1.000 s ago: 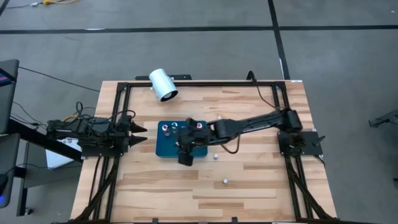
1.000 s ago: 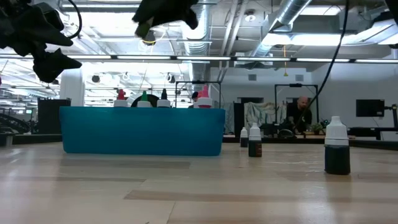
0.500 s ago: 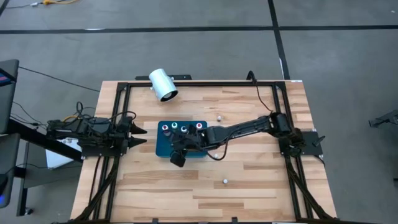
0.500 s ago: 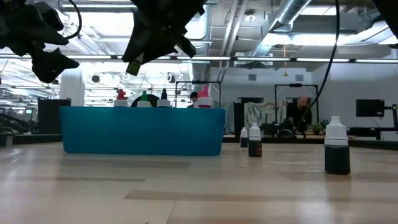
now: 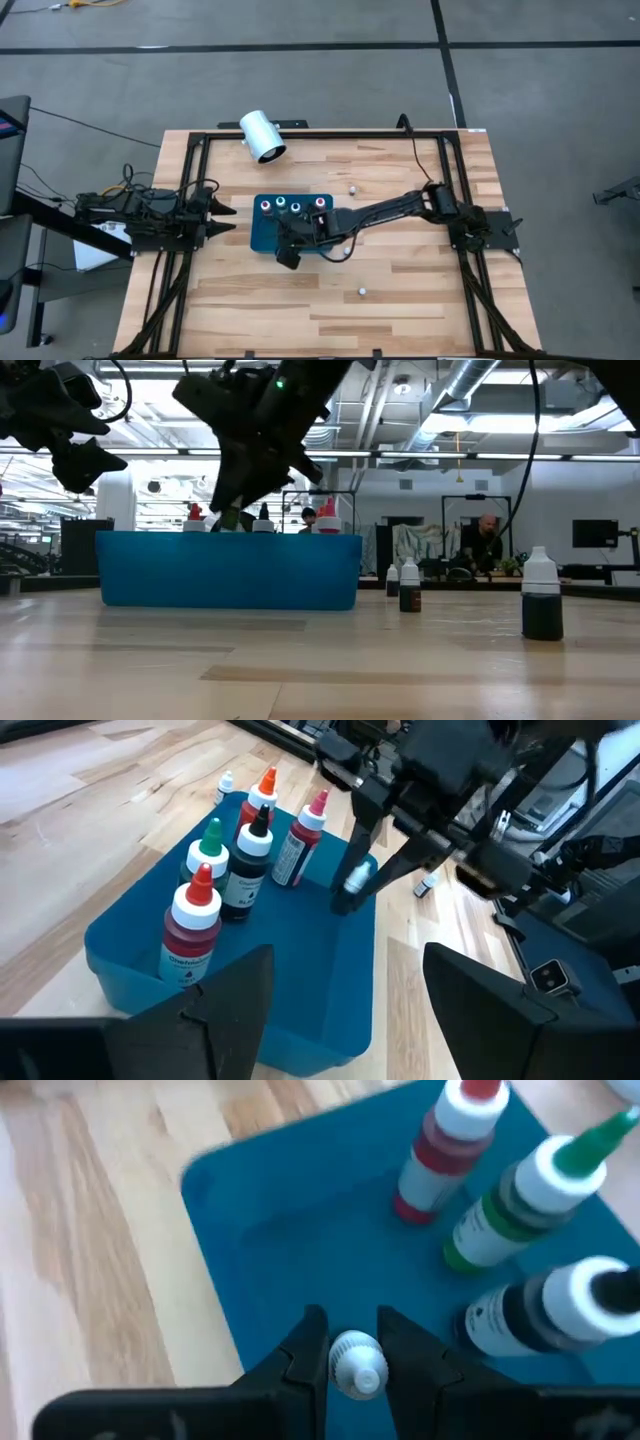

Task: Pick & Place food coloring
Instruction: Put the small green food coloring bottle into the bin

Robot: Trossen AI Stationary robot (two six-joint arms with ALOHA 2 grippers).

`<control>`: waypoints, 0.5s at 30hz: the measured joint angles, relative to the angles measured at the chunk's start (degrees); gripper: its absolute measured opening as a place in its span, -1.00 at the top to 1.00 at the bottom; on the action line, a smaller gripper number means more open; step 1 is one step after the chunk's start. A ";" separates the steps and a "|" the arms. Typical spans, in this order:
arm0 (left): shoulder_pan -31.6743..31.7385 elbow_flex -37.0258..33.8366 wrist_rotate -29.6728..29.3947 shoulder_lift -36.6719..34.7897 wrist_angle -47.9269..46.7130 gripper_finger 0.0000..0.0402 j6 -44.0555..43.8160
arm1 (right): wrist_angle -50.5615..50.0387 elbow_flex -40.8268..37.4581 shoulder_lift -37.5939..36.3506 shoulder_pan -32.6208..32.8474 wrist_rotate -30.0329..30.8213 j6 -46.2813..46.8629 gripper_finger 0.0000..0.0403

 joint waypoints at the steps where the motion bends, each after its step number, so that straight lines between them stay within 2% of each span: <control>1: 0.00 0.00 -0.02 0.00 -0.01 -0.24 0.21 | 0.19 0.09 0.06 -0.15 -0.07 0.02 0.68; 15: 0.00 0.00 -0.02 0.00 -0.01 -0.24 1.07 | -2.50 -0.09 0.50 -1.08 0.06 0.00 0.68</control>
